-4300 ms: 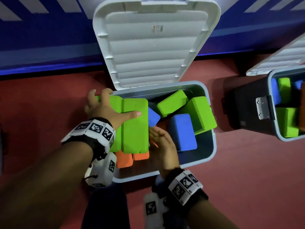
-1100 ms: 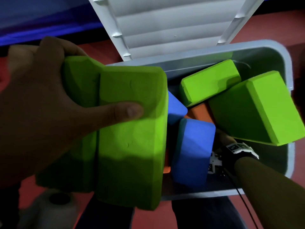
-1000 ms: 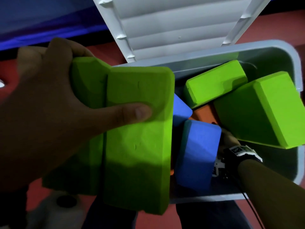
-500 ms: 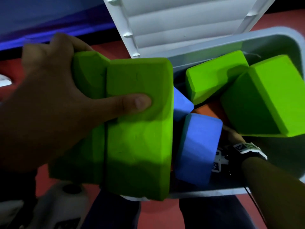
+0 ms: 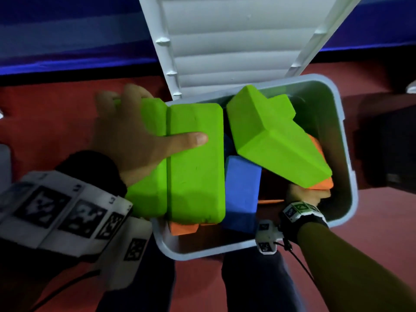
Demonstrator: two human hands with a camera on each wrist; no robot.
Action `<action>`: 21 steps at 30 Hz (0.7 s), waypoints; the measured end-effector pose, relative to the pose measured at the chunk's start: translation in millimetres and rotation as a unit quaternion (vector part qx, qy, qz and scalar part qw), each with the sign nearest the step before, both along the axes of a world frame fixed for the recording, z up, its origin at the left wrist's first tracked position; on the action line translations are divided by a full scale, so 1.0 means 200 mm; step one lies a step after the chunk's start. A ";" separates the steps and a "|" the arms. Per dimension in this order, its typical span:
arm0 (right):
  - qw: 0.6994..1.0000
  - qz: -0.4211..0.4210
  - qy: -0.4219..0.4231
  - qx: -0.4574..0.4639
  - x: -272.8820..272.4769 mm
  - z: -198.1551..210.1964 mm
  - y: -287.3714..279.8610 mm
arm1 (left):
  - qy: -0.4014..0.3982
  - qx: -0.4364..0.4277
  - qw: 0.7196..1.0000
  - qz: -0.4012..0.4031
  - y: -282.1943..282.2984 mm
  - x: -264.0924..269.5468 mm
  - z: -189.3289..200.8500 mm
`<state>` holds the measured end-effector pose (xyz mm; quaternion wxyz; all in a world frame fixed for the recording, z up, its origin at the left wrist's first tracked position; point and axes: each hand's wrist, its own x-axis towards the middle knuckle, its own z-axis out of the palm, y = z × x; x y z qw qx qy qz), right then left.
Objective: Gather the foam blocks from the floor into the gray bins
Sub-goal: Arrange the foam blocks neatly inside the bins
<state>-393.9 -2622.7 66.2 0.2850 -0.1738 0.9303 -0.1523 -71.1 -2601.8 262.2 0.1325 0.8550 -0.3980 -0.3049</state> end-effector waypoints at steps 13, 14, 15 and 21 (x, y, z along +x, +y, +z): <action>0.976 0.157 0.044 -0.142 -0.05 0.40 -0.03 | 0.019 -0.012 0.999 0.028 0.00 0.01 -0.03; 0.975 0.162 0.050 -0.145 -0.06 0.41 -0.02 | 0.025 -0.007 0.999 0.028 0.00 0.03 -0.03; 0.972 0.166 0.060 -0.154 -0.06 0.43 -0.01 | 0.029 -0.001 0.999 0.027 0.00 0.04 -0.02; 0.964 0.254 0.068 -0.047 -0.11 0.36 0.11 | 0.026 -0.005 0.999 0.039 0.01 0.04 -0.01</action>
